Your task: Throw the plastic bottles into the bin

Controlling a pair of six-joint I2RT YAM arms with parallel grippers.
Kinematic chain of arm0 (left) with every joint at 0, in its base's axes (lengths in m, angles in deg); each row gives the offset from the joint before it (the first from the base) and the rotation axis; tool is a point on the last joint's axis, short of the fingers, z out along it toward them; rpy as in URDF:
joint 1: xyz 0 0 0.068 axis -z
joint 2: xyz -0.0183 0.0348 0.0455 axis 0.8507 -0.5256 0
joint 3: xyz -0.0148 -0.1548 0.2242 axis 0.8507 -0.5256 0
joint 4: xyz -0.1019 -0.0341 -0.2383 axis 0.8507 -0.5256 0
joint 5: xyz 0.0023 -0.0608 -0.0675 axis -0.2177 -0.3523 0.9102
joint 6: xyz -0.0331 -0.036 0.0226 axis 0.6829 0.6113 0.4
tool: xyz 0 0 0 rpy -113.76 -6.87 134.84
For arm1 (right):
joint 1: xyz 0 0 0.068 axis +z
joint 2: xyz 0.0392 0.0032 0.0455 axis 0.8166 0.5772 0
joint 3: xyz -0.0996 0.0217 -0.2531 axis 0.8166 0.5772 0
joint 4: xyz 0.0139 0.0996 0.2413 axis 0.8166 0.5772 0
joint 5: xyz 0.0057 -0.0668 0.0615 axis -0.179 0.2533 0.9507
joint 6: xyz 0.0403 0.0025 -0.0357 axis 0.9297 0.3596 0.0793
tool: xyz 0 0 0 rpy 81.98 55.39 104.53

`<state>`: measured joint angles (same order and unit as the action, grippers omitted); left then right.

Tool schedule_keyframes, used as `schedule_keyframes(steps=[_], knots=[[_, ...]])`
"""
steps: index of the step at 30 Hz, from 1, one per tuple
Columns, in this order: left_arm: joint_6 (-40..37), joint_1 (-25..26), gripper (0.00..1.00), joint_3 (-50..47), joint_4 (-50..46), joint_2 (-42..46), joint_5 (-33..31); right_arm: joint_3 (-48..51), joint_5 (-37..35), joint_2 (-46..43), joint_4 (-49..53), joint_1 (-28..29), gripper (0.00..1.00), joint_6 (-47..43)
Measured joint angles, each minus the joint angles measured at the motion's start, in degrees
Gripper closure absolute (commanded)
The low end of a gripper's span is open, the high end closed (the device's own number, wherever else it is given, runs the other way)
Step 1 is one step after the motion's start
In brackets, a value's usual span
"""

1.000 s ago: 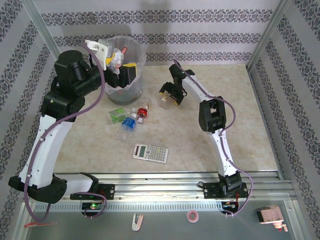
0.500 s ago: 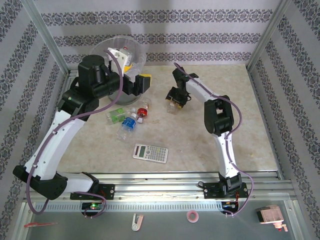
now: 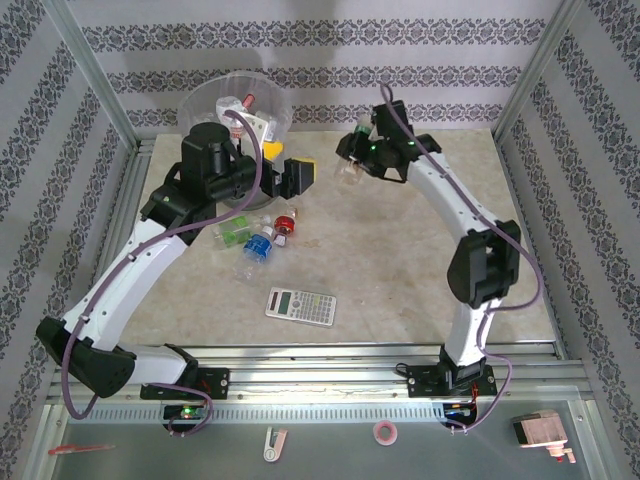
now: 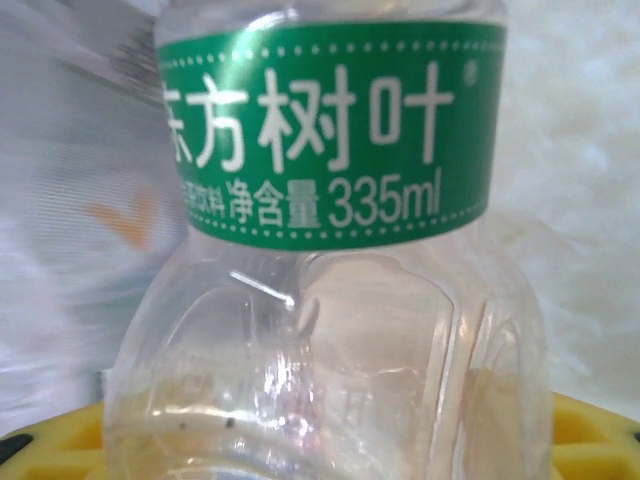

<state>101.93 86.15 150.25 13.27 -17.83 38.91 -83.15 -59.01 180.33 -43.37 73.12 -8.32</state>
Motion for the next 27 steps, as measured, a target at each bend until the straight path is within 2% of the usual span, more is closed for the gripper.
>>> schedule_keyframes(steps=[7, 16, 27], knots=[[4.72, 1.46, 0.0, -4.22, 6.05, -1.57, 1.88, 0.07, 6.23, -7.26, -6.62, -2.32, 0.66, 0.52], [10.14, 3.23, 0.0, -5.07, 13.92, -6.38, 3.89, 3.8, 13.64, -14.64, -11.67, -2.1, 0.66, 3.08], [15.13, 3.67, 0.0, -4.33, 22.23, -11.39, 6.12, 9.01, 18.03, -18.18, -13.97, -1.66, 0.65, 5.42]])
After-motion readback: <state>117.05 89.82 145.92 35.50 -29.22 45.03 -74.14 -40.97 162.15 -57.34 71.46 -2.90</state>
